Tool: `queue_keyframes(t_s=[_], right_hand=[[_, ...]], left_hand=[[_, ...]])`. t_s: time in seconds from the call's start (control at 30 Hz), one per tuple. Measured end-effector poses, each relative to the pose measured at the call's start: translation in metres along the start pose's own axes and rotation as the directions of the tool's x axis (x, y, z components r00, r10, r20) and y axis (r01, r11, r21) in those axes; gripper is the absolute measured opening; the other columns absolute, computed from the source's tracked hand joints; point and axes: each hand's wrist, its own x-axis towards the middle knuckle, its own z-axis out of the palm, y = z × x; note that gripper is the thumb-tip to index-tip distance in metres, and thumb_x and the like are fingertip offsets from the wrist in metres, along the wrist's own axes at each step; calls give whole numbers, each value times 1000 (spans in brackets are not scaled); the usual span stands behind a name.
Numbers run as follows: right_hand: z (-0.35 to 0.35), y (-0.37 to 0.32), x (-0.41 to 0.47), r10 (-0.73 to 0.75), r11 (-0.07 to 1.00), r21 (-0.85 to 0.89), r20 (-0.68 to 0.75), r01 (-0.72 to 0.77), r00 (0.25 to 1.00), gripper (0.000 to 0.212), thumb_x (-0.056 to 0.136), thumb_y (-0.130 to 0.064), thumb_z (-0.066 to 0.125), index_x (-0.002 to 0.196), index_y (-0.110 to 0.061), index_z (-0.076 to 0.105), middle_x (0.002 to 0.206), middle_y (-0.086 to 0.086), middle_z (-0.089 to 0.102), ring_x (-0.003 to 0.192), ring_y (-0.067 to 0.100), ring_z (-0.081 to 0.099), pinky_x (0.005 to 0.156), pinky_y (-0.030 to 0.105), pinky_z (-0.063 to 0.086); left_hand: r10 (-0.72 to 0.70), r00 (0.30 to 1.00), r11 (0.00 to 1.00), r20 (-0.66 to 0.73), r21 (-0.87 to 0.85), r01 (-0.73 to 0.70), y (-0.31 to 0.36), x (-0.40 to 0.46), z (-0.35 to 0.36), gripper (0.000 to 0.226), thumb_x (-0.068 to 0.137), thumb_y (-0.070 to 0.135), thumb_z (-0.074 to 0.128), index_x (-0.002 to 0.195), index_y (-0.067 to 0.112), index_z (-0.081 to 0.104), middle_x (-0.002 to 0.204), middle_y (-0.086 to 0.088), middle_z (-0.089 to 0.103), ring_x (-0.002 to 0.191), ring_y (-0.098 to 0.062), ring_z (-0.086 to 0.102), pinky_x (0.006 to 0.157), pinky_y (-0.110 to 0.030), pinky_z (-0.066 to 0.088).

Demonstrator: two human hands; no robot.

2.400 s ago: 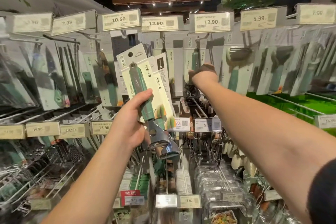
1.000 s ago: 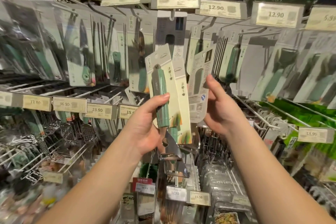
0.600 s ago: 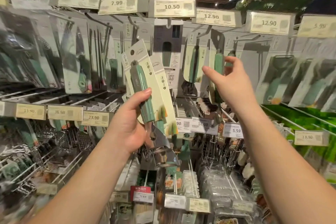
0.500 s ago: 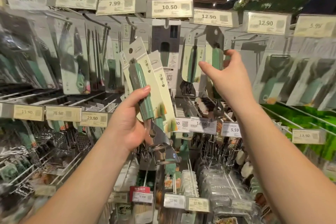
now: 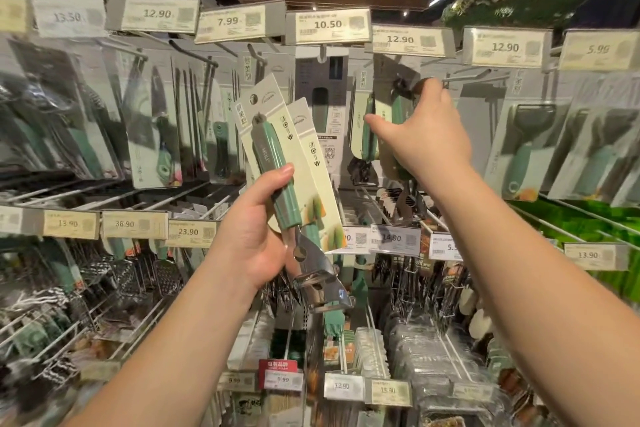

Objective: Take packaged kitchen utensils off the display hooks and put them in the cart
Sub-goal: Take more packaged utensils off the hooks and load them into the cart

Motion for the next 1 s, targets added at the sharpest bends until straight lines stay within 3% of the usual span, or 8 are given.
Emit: queue_keyframes(t_s=[0.13,0.23,0.27,0.33,0.4,0.57,1.0], right_hand=[[10,-4,7,51,998,-46,67,-48,996,84,83,-68,62,139,-10,40,138,12,48,125,33,50,87,46,49],[27,-1,20,124,989,-94,137,-112,983,66,84,-66,61,114,-8,56,115,14,60,112,35,57,80,43,53],[33,1,27,143,986,-105,166,-127,976,66,84,-66,61,115,-7,57,116,15,61,112,34,57,79,42,54],[42,1,39,186,981,-96,217,-169,958,83,85,-64,62,144,-12,37,141,19,49,124,36,53,85,42,51],[49,0,48,193,981,-80,239,-179,952,97,87,-62,63,156,-15,13,157,16,31,138,38,41,99,47,45],[67,-3,61,196,980,-68,209,-186,958,93,87,-58,66,154,-14,19,160,14,21,137,38,43,103,47,47],[91,0,83,202,979,-45,169,-197,965,88,84,-51,74,148,-10,29,148,16,34,133,39,42,105,48,43]], left_hand=[[-9,1000,1000,-16,0,9,2,-3,0,3,90,16,65,88,13,66,66,0,71,51,-14,67,45,-27,54],[-1,1000,1000,-22,3,1,4,-4,0,4,90,16,65,87,14,66,65,1,71,51,-14,68,45,-25,54],[1,1000,1000,-18,1,-1,5,-4,0,4,90,16,65,86,14,66,65,1,71,51,-14,68,45,-25,54],[0,1000,1000,-8,1,0,7,-5,0,3,88,16,66,86,14,66,66,1,71,52,-14,67,47,-25,55],[9,1000,1000,-19,3,-9,9,-5,-1,4,89,15,66,85,13,67,66,0,71,52,-14,67,47,-25,55],[11,999,1000,-31,18,-10,12,-7,-4,4,81,16,69,85,14,70,72,0,72,55,-14,69,46,-25,54],[-1,997,1000,-76,16,2,13,-12,-12,2,87,17,69,86,15,70,69,1,71,53,-15,69,46,-28,55]])
